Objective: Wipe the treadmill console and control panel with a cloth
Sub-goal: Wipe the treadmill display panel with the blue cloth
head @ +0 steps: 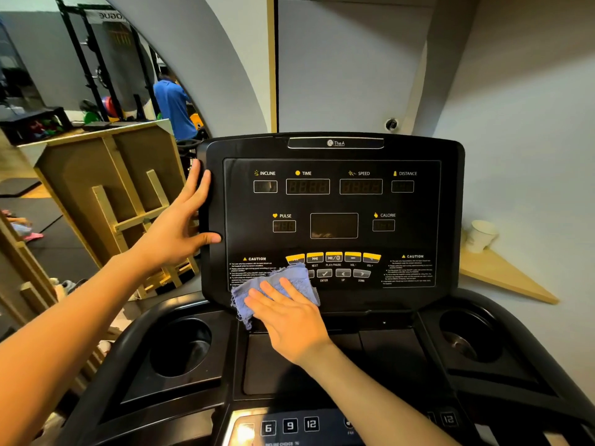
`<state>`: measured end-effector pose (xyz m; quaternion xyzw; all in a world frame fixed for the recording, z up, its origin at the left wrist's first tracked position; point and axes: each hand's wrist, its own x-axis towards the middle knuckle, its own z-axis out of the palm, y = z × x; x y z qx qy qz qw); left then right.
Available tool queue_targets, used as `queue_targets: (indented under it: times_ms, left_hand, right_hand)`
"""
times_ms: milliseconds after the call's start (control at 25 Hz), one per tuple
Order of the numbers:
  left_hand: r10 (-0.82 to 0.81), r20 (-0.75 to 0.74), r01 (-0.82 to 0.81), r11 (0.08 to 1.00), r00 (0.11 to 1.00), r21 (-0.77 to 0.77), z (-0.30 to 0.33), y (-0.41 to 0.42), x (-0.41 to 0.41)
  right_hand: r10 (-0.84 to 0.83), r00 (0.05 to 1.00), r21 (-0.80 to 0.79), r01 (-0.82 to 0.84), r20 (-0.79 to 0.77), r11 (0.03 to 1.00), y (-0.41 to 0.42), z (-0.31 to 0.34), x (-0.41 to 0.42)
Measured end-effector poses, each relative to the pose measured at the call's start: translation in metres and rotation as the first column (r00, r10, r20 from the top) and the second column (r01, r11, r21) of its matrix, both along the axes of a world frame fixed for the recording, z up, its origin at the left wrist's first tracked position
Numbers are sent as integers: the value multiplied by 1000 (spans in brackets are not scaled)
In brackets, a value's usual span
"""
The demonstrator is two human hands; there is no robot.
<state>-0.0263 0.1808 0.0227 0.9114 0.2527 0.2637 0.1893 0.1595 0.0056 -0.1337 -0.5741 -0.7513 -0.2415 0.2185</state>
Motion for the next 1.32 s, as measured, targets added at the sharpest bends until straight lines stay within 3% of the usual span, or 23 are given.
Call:
queue_targets:
  times_ms: [480, 1320]
  left_hand:
    - [24, -12, -23, 999, 1000, 22, 2, -5, -1]
    - [53, -15, -53, 999, 998, 7, 1, -6, 3]
  right_hand:
    - [97, 988, 116, -83, -123, 990, -24, -12, 51]
    - [-99, 995, -43, 98, -11, 994, -109, -1, 177]
